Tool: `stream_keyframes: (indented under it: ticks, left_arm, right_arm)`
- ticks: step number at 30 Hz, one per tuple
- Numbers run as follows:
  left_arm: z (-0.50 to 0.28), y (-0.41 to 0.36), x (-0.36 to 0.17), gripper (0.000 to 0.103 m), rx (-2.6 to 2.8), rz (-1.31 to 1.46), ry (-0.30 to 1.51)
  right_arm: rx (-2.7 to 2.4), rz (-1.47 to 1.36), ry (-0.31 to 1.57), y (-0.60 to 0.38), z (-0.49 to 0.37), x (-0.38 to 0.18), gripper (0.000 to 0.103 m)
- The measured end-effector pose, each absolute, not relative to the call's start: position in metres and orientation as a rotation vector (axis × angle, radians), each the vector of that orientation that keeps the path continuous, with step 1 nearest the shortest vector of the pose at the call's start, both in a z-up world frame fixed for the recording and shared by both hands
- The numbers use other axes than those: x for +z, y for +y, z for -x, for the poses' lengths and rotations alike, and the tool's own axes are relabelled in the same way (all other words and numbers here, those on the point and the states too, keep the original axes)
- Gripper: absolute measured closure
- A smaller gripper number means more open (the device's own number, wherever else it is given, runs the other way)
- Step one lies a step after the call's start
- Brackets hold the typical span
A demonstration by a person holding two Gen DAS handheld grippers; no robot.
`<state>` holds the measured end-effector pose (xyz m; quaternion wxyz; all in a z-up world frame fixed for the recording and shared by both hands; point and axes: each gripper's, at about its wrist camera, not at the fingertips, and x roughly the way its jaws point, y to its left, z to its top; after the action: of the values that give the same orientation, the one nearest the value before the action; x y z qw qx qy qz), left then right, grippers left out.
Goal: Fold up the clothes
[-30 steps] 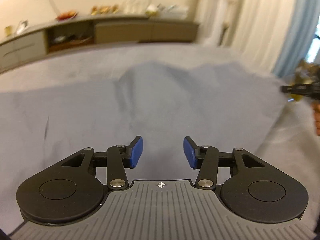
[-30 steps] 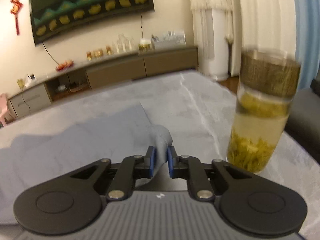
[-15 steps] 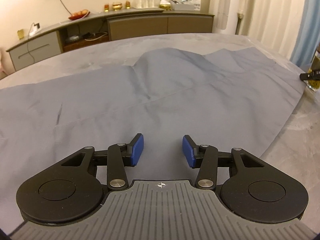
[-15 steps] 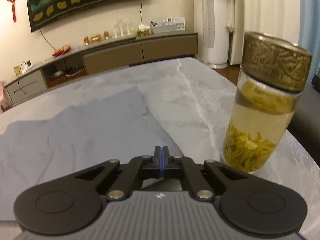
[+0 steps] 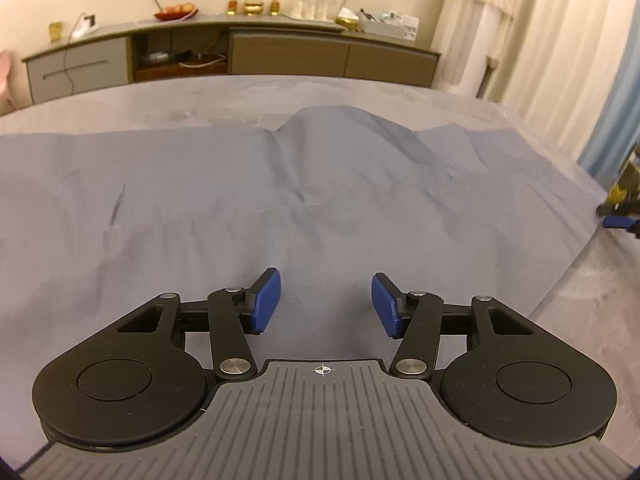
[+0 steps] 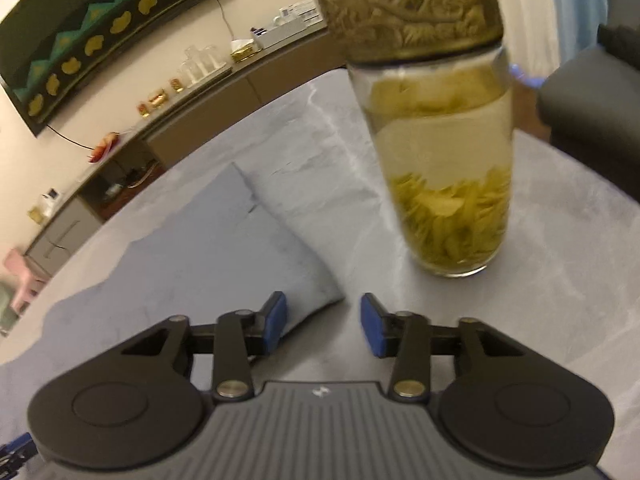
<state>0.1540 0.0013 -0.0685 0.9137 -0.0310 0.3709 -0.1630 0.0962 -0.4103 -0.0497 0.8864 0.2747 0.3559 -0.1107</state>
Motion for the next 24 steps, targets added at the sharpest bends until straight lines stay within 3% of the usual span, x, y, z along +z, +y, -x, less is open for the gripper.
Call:
stream_keyframes:
  ticks: [2,7,10,14,16,17,20,24]
  left_arm:
    - [-0.153,0.001,-0.067,0.058,-0.331,0.085,0.762]
    - [-0.135,-0.015,-0.050,0.060,-0.391,0.088,0.692]
    - [-0.117,-0.048,-0.040,0.054,-0.565,0.013,0.671]
    - [-0.098,-0.096,-0.046,0.051,-0.713,-0.202,0.635]
    - [-0.099,-0.108,-0.053,0.051,-0.715,-0.254,0.627]
    - [-0.103,-0.110,-0.057,0.052,-0.699,-0.252,0.632]
    - [-0.118,-0.104,-0.061,0.058,-0.624,-0.197,0.659]
    - [-0.131,-0.093,-0.063,0.059,-0.571,-0.124,0.698]
  right_arm:
    - [-0.244,-0.563,0.701,-0.408,-0.098,-0.045,0.102]
    - [-0.222,-0.560,0.631,-0.398,-0.099,-0.027,0.101]
    - [-0.232,-0.713,0.650,-0.410,-0.089,-0.030,0.084]
    - [-0.222,-0.917,0.691,-0.424,-0.077,-0.047,0.053]
    - [-0.207,-0.944,0.721,-0.425,-0.086,-0.057,0.053]
    - [-0.206,-0.945,0.721,-0.425,-0.091,-0.060,0.058]
    - [-0.186,-0.894,0.679,-0.418,-0.102,-0.054,0.096]
    - [-0.159,-0.765,0.607,-0.402,-0.112,-0.036,0.098]
